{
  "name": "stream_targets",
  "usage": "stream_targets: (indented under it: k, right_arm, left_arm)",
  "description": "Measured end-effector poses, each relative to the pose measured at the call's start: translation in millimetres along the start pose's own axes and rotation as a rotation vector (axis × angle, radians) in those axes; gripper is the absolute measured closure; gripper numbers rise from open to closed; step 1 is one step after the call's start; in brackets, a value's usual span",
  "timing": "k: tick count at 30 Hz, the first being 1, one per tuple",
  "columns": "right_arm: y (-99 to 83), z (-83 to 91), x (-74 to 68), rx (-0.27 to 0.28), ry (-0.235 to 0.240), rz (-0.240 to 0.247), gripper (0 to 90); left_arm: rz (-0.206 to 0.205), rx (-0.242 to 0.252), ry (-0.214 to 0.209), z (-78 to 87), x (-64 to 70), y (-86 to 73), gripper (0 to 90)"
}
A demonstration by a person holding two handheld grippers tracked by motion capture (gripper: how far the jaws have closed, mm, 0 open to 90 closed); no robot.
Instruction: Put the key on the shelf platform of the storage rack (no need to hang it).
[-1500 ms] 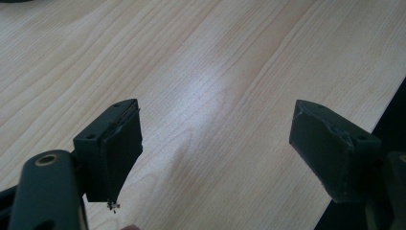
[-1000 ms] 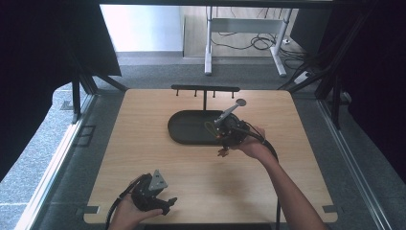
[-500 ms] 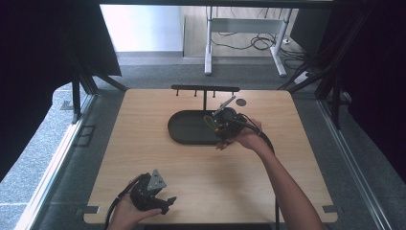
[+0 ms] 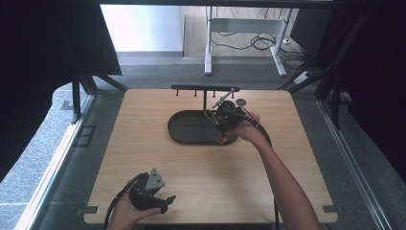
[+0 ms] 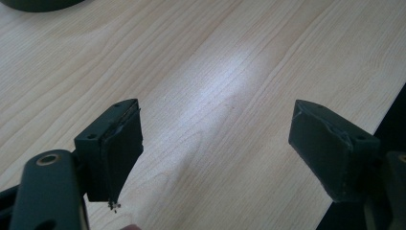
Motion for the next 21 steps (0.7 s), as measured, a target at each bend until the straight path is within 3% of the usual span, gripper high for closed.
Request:
stream_targets:
  k: [11, 21]
  right_arm:
    - [15.3, -9.7, 17.1, -0.003, -0.024, -0.027, 67.5]
    - [17.2, -25.3, 27.7, 0.004, -0.044, -0.045, 67.0]
  left_arm:
    - [-0.005, 0.002, -0.001, 0.7, 0.6, 0.7, 19.5]
    - [0.002, 0.004, -0.004, 0.2, -0.3, 0.2, 19.5]
Point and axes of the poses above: each handheld gripper's, and its own axes: z roughly backward along the jaws, y roughly out of its top, x roughly to its right, the point moved 4 cm from there along -z, roughly forward along the jaws, and after that the axes turned 9 degrees about -x, right-handed, at the moved point
